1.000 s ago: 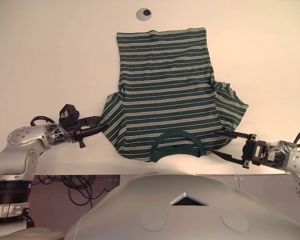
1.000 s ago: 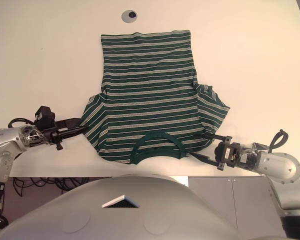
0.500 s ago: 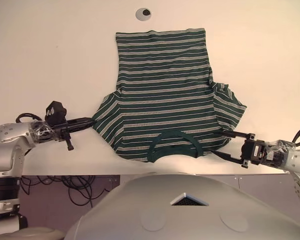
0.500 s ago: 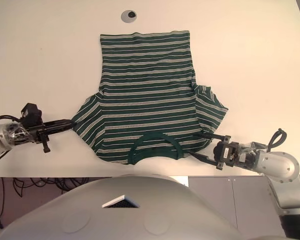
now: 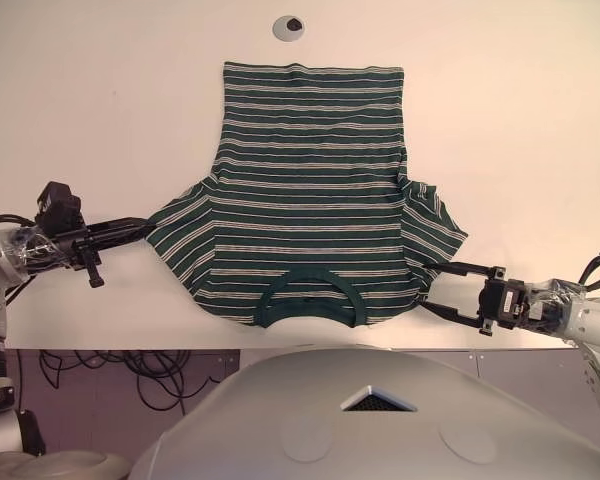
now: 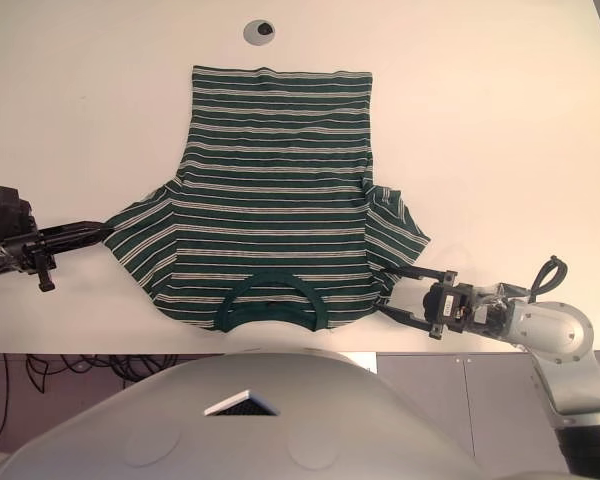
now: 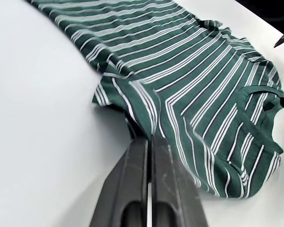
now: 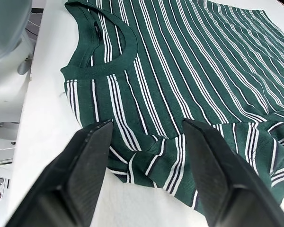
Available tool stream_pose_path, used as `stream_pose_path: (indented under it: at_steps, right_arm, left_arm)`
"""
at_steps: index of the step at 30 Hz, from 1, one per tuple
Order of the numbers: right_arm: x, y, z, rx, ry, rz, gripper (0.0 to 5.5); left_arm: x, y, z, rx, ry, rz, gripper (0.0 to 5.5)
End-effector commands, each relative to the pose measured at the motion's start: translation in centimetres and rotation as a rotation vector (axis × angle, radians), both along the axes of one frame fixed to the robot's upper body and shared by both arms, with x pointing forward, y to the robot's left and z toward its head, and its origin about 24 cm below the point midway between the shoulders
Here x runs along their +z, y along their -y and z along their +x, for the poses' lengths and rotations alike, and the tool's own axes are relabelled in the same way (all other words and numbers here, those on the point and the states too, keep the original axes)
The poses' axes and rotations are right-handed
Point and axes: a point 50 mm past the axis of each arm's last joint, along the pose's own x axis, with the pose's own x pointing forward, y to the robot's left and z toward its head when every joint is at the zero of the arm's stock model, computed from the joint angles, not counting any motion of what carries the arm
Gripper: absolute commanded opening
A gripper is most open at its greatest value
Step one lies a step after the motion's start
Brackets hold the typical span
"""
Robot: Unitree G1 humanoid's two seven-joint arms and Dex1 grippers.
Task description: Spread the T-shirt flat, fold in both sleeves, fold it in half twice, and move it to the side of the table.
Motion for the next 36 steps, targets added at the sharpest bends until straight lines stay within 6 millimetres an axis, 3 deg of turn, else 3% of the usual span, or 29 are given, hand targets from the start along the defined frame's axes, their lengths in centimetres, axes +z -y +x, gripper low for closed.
stream_pose_path:
  at_steps: [1, 8, 13, 19, 23, 31, 36]
  right_arm:
    - [0.1, 0.0, 0.1, 0.001, 0.018, -0.006, 2.67]
    - [-0.2, 0.1, 0.4, -0.026, 0.034, -0.012, 2.67]
    - [-0.6, 0.5, 1.0, -0.077, 0.063, -0.033, 2.67]
    - [0.1, 1.6, 2.8, -0.314, 0.039, 0.14, 2.67]
    - [0.7, 3.3, 5.1, -0.619, -0.023, 0.236, 2.67]
    - [-1.2, 4.8, 5.0, -0.847, -0.329, 0.214, 2.67]
    - [-2.4, 4.9, 3.5, -0.852, -0.514, 0.178, 2.67]
  left_arm:
    - [-0.2, 3.4, 0.8, -0.086, 0.057, -0.123, 0.02]
    - [-0.3, 8.6, 1.8, -0.164, 0.087, -0.292, 0.02]
    - [-3.0, 10.7, 1.7, -0.169, 0.037, -0.293, 0.02]
    - [-4.5, 12.4, 1.8, -0.153, 0.021, -0.294, 0.02]
    - [-4.8, 13.3, 2.3, -0.123, 0.039, -0.313, 0.02]
    - [-4.6, 14.3, 1.4, -0.181, 0.056, -0.301, 1.15]
    - [-4.4, 14.5, 0.9, -0.202, 0.046, -0.3, 1.82]
